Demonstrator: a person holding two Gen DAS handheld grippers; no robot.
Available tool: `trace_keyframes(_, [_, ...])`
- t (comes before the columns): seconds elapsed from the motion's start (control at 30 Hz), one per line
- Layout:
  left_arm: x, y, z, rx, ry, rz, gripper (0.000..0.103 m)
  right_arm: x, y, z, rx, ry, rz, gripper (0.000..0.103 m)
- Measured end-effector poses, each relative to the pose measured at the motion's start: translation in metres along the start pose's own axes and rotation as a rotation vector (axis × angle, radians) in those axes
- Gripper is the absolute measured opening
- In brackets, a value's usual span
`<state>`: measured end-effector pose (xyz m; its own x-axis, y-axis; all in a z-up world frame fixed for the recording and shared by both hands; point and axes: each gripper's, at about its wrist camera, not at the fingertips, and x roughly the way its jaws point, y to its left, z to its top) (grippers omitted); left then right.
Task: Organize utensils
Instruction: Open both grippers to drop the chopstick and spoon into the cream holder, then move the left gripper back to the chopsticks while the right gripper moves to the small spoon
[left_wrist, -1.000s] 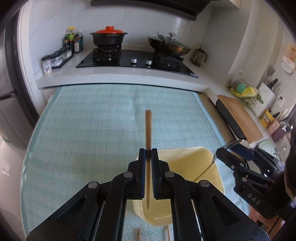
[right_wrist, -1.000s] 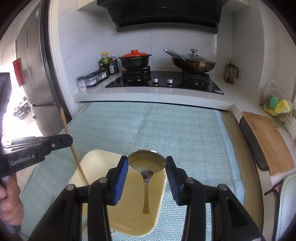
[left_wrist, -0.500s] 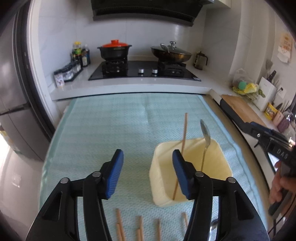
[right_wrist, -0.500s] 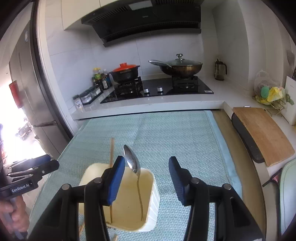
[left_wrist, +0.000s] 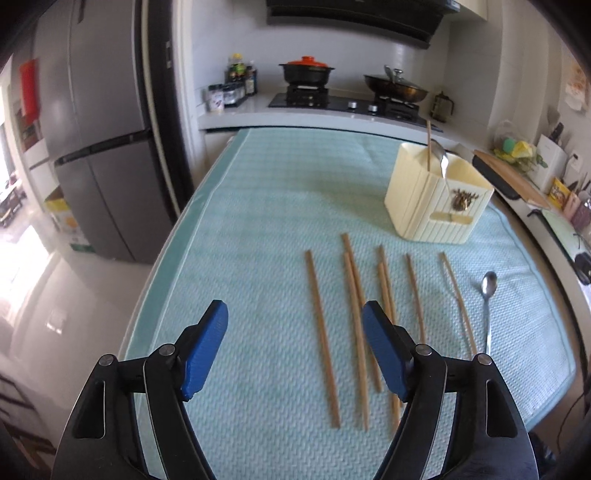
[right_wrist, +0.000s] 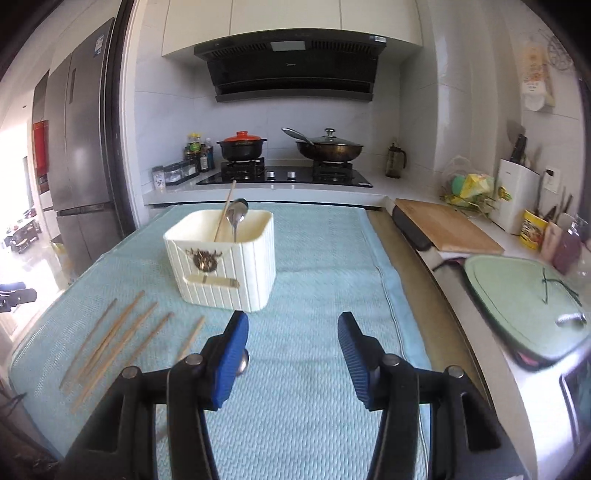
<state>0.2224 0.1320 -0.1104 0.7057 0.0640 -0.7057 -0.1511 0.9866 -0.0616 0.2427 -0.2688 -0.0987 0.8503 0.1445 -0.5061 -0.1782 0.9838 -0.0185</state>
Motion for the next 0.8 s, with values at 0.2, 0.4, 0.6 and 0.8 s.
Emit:
trace_keyframes(0.2, [0.016,-0.004,-0.034,-0.077,0.037,-0.046,0.077,-0.013,0.024,-0.058,-0.013,0.031,-0.065,0.052])
trace_keyframes(0.4, [0.023,-0.015,-0.041,-0.067,0.047,-0.065,0.077,-0.011,0.048,-0.069,-0.039,0.065,-0.001,0.052])
trace_keyframes(0.6, [0.02,-0.013,-0.048,-0.07,0.048,-0.061,0.078,-0.002,0.063,-0.073,-0.048,0.101,0.033,0.052])
trace_keyframes(0.8, [0.028,-0.006,-0.052,-0.078,0.067,-0.052,0.078,0.009,0.061,-0.078,-0.004,0.165,0.033,0.052])
